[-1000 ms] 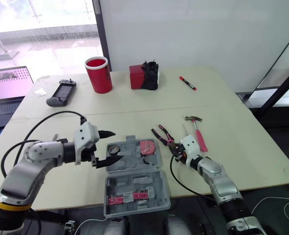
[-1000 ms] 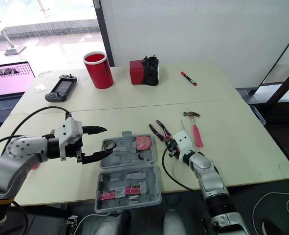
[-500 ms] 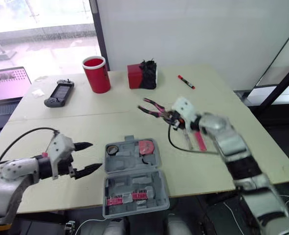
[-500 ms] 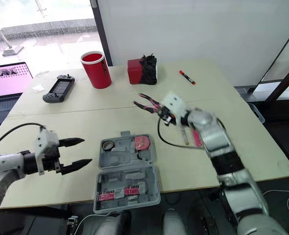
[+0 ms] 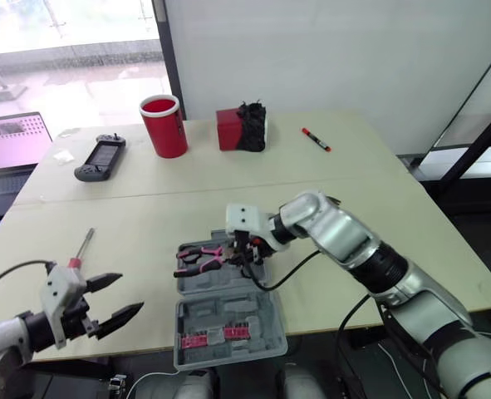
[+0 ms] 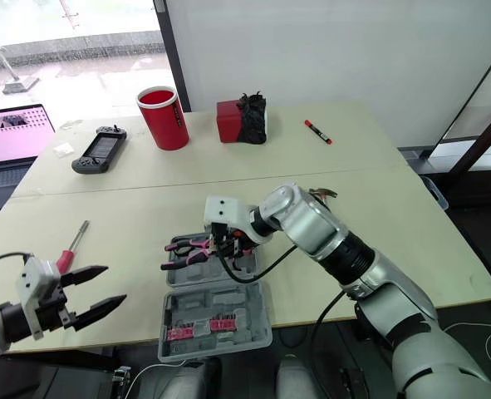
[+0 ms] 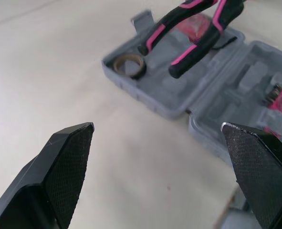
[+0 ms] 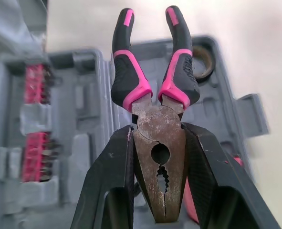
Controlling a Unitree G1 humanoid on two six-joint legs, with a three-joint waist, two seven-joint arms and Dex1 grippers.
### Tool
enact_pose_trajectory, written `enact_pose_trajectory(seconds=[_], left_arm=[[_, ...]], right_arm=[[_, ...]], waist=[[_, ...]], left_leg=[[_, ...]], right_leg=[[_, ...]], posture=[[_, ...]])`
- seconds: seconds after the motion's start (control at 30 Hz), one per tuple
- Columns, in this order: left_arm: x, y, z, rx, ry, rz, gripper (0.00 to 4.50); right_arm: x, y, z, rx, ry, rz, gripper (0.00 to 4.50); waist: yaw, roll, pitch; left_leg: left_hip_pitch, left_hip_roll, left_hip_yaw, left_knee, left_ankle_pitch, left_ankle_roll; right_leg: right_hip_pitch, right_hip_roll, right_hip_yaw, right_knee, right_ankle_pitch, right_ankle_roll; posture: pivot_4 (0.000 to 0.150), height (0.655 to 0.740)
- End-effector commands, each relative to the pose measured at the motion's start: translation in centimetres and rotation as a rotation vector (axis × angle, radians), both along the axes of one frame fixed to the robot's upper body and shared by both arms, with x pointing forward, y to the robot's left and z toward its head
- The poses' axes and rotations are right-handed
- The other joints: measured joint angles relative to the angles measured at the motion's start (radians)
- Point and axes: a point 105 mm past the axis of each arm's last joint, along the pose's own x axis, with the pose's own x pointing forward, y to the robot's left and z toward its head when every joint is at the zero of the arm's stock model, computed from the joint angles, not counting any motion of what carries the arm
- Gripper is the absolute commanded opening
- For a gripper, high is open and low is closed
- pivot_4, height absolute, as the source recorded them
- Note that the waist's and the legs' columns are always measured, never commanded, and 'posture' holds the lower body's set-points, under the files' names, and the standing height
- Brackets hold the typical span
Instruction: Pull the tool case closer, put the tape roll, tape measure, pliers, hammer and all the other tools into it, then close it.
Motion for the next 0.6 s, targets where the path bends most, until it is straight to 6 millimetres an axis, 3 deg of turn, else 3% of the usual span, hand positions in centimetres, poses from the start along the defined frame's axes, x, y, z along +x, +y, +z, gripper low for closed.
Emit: enact_pose_trajectory(seconds=[0.03, 0.27, 0.6], left_arm=[[-0.7, 0.4, 0.5, 0.032, -0.039, 0.019, 4.5], [-2.0, 0.2, -0.5, 0.049, -0.003, 0.018, 4.5], [-1.3, 0.4, -0.3, 0.048, -0.01, 0.022, 4.5]], right_arm=[[0.5, 0.5, 0.3, -0.015, -0.079, 0.024, 0.97], [0.6, 1.0, -1.3, -0.046, -0.082, 0.042, 0.97], [0.3, 1.1, -2.7, -0.058, -0.061, 0.05, 0.97]], waist=[[0.001, 0.0, 0.0], [0.0, 0.0, 0.0], [-0.001, 0.0, 0.0]], left_leg=[[0.0, 0.0, 0.0, 0.0, 0.0, 0.0], [0.0, 0.0, 0.0, 0.0, -0.001, -0.002], [0.0, 0.0, 0.0, 0.0, -0.001, -0.002]], right_leg=[[0.0, 0.0, 0.0, 0.0, 0.0, 0.0], [0.0, 0.0, 0.0, -0.001, 0.0, 0.0], [0.0, 0.003, 0.0, -0.001, 0.001, -0.001]], posture=[[0.15, 0.74], [0.15, 0.74], [0.15, 0.74]])
